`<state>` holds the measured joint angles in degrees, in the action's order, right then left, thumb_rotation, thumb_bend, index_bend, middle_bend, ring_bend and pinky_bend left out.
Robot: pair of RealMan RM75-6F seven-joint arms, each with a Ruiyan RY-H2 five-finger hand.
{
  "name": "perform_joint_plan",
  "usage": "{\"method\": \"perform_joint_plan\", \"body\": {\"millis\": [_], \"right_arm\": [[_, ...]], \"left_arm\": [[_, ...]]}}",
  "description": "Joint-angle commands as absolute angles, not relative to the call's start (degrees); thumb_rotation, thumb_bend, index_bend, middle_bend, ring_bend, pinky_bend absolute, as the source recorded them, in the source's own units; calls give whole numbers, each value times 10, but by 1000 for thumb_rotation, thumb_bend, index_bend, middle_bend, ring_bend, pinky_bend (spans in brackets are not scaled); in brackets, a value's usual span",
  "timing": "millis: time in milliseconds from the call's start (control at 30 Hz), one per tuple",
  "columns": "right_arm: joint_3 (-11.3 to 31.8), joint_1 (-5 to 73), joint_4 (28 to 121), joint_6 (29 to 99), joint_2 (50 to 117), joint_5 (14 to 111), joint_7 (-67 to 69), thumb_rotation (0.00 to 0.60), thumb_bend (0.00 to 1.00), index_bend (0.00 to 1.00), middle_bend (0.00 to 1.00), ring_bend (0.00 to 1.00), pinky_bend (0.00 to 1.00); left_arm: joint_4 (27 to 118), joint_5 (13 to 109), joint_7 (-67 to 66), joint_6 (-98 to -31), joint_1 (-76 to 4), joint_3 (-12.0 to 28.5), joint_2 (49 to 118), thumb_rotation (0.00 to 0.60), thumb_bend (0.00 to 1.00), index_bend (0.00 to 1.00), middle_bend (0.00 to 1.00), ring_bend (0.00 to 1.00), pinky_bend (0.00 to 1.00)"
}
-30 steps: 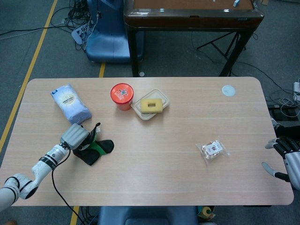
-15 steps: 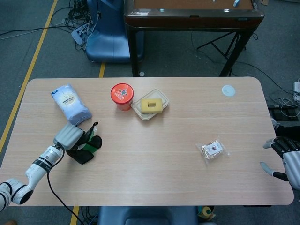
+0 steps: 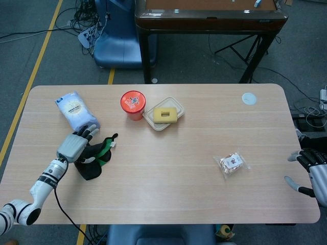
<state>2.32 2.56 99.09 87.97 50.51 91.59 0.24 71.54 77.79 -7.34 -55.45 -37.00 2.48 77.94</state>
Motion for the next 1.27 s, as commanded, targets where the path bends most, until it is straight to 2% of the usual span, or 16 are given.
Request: {"method": "perform_joint_plan", "body": {"millis": [33, 400, 567, 800, 1033, 1267], "right_arm": [[24, 29, 991, 875, 506, 915, 2, 600, 280, 398, 356, 235, 287], [26, 48, 990, 840, 516, 904, -9, 600, 281, 398, 356, 235, 287], [21, 68, 980, 814, 526, 926, -13, 600, 281, 398, 356, 236, 288], [18, 84, 955, 796, 551, 933, 8, 600, 280, 398, 340, 237, 291], [14, 90, 943, 805, 568, 951, 16, 600, 280, 398, 334, 237, 291], [11, 87, 943, 809, 571, 947, 16, 600, 280, 398, 334, 237, 291]], "left_arm": [[738, 775, -59, -588, -349, 33, 761, 600, 150, 0, 0, 0, 317], [831, 770, -72, -732, -247, 30, 696, 600, 150, 3, 0, 21, 317], [855, 763, -73, -795, -195, 26, 678, 600, 151, 65, 0, 21, 317], [898, 749, -87, -877, -112, 9, 656, 600, 150, 72, 0, 22, 316], [929, 780, -105, -925, -61, -16, 651, 600, 151, 72, 0, 22, 308], [938, 812, -100, -935, -42, -25, 655, 600, 150, 73, 0, 22, 300]]}}
